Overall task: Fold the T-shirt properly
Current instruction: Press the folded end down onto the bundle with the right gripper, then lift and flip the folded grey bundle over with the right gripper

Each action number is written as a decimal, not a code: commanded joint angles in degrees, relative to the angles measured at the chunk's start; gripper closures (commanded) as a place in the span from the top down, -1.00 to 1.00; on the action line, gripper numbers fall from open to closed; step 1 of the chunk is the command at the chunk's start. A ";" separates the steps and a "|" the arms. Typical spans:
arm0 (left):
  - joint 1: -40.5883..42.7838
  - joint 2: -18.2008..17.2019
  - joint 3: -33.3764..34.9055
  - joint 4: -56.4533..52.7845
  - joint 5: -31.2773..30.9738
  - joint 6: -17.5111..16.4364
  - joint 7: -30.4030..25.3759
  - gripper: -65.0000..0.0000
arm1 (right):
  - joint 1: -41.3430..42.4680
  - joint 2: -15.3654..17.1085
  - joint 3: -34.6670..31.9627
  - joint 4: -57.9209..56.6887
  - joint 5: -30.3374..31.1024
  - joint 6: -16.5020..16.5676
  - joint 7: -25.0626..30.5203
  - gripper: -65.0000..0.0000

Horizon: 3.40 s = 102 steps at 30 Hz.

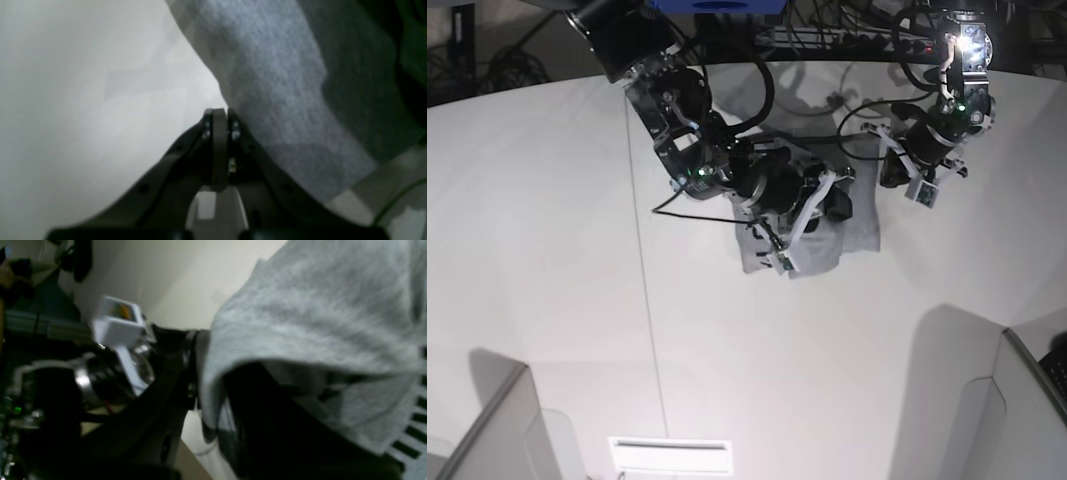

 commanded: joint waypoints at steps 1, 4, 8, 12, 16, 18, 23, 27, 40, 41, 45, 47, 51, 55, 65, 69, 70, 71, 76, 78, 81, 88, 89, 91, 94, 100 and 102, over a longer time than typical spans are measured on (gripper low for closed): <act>0.94 -0.54 -0.09 -0.06 2.05 0.20 3.40 -1.00 | 1.33 -0.76 -0.21 0.24 0.87 0.40 1.85 -1.00; 1.47 -0.54 -1.41 -0.06 2.05 0.11 3.48 -1.00 | 3.18 -0.85 -3.29 -1.25 0.87 0.32 2.90 -1.00; 2.00 -0.36 -5.02 -0.06 1.88 -0.07 3.57 -1.00 | 5.11 -0.93 -7.59 -3.80 0.87 0.14 4.93 -1.00; 2.79 -0.45 -6.86 -0.06 1.79 -0.07 3.57 -1.00 | 6.69 -2.34 -8.56 -7.76 0.87 -1.62 5.10 -1.00; 4.64 -0.27 -10.12 0.82 1.70 -0.15 3.57 -1.00 | 8.27 -2.43 -8.56 -8.90 0.87 -1.62 5.54 -1.00; 6.31 -0.19 -11.52 1.44 1.70 -0.15 3.57 -1.00 | 8.98 -2.43 -8.56 -9.51 0.87 -1.62 6.24 -1.00; 7.89 -0.19 -14.25 2.75 1.70 -0.15 3.57 -1.00 | 10.12 -2.60 -8.47 -10.22 0.87 -1.71 6.24 -1.00; 7.98 -0.19 -15.48 2.67 1.70 -0.15 3.57 -1.00 | 10.30 -3.22 -8.47 -10.75 0.87 -1.71 6.24 -1.00; 7.80 -0.19 -15.48 2.67 1.70 -0.15 3.57 -1.00 | 10.82 -3.40 -12.08 -13.47 1.05 -3.90 6.24 -1.00; 7.80 -0.19 -15.48 2.67 1.70 -0.15 3.57 -1.00 | 10.91 -3.40 -12.25 -13.47 0.96 -4.61 6.24 -1.00; 7.89 -0.19 -15.48 2.67 1.70 -0.15 3.57 -1.00 | 11.00 -3.40 -11.99 -13.47 0.96 -4.96 6.24 -1.00; 7.98 -0.19 -15.48 2.67 1.70 -0.15 3.57 -1.00 | 11.18 -3.31 -11.99 -13.47 0.96 -5.05 6.24 -1.00; 7.98 -0.19 -15.48 2.67 1.70 -0.15 3.57 -1.00 | 11.62 -3.31 -11.90 -13.47 0.96 -5.13 6.24 -1.00; 8.07 -0.19 -15.48 2.67 1.70 -0.15 3.57 -1.00 | 11.62 -3.31 -11.90 -13.47 0.96 -5.13 6.24 -1.00; 8.07 -0.19 -15.48 2.67 1.70 -0.15 3.57 -1.00 | 11.53 -3.31 -11.90 -13.47 1.05 -5.13 6.33 0.01; 8.07 -0.19 -15.57 2.67 1.70 -0.15 3.57 -1.00 | 11.53 -3.31 -11.90 -13.47 1.31 -5.13 6.33 0.03; 8.07 -0.19 -15.57 2.67 1.70 -0.15 3.57 -1.00 | 11.53 -3.31 -11.90 -13.47 1.31 -5.13 6.33 0.03; 8.15 -0.19 -15.57 2.75 1.70 -0.15 3.57 -1.00 | 11.53 -3.31 -11.90 -13.47 1.31 -5.13 6.33 0.03; 9.03 -0.01 -19.52 3.90 1.70 -0.15 3.57 -1.00 | 11.53 -3.66 -12.08 -13.12 1.40 -5.13 6.24 0.01; 9.38 -0.01 -20.31 4.60 1.70 -0.15 3.57 -1.00 | 11.53 -3.92 -12.08 -13.12 1.40 -5.13 6.24 0.01; 10.00 -0.10 -21.37 5.22 1.70 -0.15 3.57 -1.00 | 11.79 -4.19 -12.16 -13.12 1.40 -5.13 6.07 0.01; 10.00 -0.19 -21.98 5.22 1.70 -0.15 3.57 -1.00 | 11.79 -4.27 -12.34 -12.94 1.40 -5.13 5.81 0.01; 10.00 -0.10 -21.98 5.22 1.70 -0.15 3.57 -1.00 | 11.79 -4.45 -13.66 -12.86 1.40 -5.13 5.81 0.01; 9.91 -0.10 -21.98 5.22 1.70 -0.15 3.57 -1.00 | 12.67 -4.45 -16.82 -12.86 1.40 -5.13 6.16 0.01; 9.82 -0.10 -21.98 5.22 1.70 -0.15 3.57 -1.00 | 12.93 -4.63 -19.55 -12.86 1.40 -5.13 6.33 0.01; 9.82 -0.10 -21.98 4.95 1.70 -0.15 3.57 -1.00 | 13.29 -4.89 -20.87 -11.80 1.40 -5.13 6.33 0.01; 9.82 -0.10 -21.98 4.95 1.70 -0.15 3.57 -1.00 | 14.34 -4.89 -23.86 -10.31 1.40 -5.13 6.16 0.01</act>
